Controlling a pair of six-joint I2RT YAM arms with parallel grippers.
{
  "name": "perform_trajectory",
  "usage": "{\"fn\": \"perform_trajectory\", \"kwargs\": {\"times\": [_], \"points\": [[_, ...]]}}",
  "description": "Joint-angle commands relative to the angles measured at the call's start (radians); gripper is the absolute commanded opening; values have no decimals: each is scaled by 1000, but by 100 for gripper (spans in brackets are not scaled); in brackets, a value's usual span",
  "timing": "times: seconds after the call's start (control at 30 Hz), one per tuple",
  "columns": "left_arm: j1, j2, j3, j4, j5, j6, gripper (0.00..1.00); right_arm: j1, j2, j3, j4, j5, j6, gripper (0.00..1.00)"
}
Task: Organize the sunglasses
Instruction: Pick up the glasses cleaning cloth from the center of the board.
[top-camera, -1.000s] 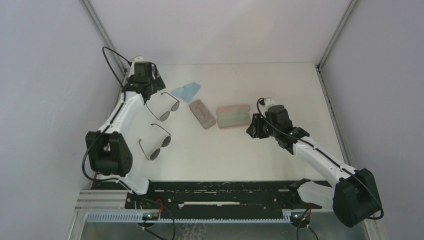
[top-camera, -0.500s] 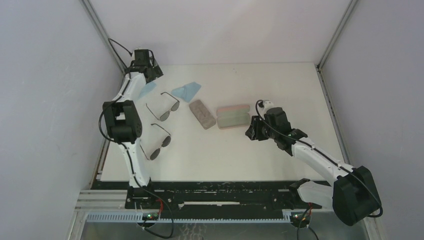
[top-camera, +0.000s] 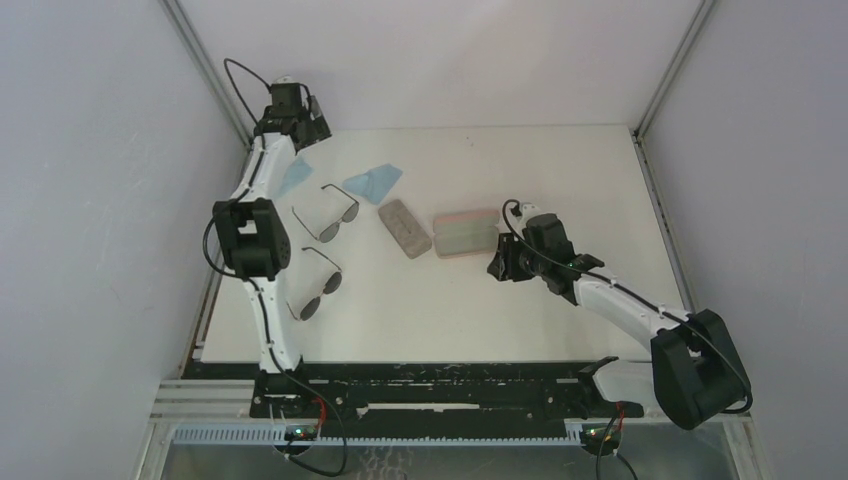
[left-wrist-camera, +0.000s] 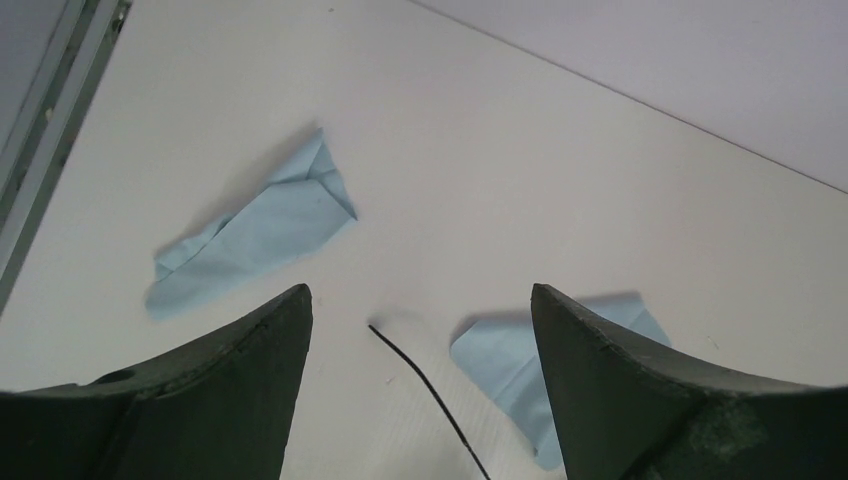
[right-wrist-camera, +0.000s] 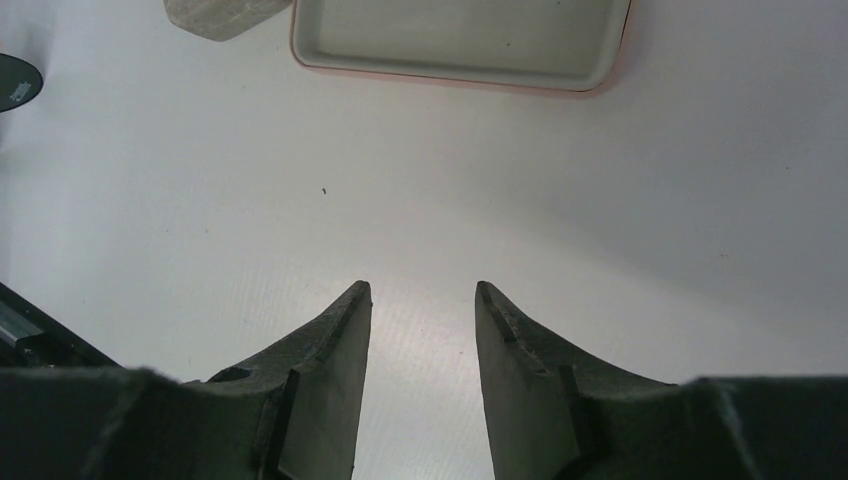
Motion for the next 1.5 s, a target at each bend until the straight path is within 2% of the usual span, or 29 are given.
{"fn": "perform_trajectory", "kwargs": {"times": [0.0, 0.3, 0.6, 0.77, 1.33, 1.47], "points": [[-61, 24, 129, -34, 54, 98, 84, -4, 5, 18, 63, -15, 9, 42], [-136, 134, 219, -136, 130, 111, 82, -2, 24, 26, 54, -23, -5, 42], [-180, 167, 217, -240, 107, 124, 79, 0, 37, 25, 56, -35, -13, 42], [-195, 185, 211, -262, 103, 132, 75, 2, 42, 26, 58, -42, -12, 42], [-235, 244, 224, -311, 100, 163, 71, 3, 45, 26, 52, -46, -12, 42], [-235, 263, 254, -328, 95, 162, 66, 2, 45, 26, 49, -43, -14, 42]]}}
